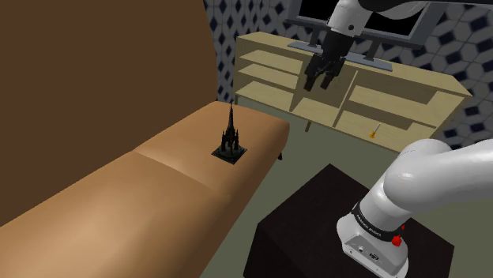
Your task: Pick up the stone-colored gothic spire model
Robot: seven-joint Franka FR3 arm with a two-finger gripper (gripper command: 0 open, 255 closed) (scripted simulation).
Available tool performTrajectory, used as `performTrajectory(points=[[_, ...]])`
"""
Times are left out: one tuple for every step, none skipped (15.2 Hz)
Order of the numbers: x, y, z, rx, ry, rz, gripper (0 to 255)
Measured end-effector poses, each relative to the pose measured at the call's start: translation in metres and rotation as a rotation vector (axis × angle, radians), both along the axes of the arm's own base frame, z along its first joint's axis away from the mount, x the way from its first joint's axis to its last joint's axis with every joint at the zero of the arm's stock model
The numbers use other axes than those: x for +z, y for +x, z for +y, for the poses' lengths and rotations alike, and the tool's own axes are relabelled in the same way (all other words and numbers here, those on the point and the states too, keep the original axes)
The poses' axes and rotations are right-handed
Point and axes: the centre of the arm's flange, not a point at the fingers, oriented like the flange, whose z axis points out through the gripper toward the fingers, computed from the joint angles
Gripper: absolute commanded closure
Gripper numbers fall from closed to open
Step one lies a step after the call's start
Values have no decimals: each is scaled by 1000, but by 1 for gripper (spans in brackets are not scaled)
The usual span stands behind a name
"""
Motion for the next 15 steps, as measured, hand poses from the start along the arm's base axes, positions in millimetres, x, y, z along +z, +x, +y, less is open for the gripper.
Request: performTrajectory(points=[[0, 0, 0, 0, 0, 0, 0], [-2, 7, 2, -11, 3, 11, 0], [-4, 16, 6, -28, 6, 29, 0], [-7, 28, 9, -48, 11, 50, 0], [-11, 42, 12, -69, 16, 73, 0], [-16, 56, 15, -91, 21, 97, 0], [-24, 70, 20, -114, 26, 121, 0], [-32, 86, 24, -137, 32, 145, 0], [-37, 101, 28, -160, 37, 170, 0], [-43, 113, 29, -184, 43, 195, 0], [-50, 126, 28, -207, 48, 219, 0], [-57, 141, 32, -230, 53, 244, 0], [-64, 157, 34, -253, 59, 269, 0], [-70, 171, 37, -276, 64, 294, 0], [-80, 185, 40, -299, 70, 318, 0]])
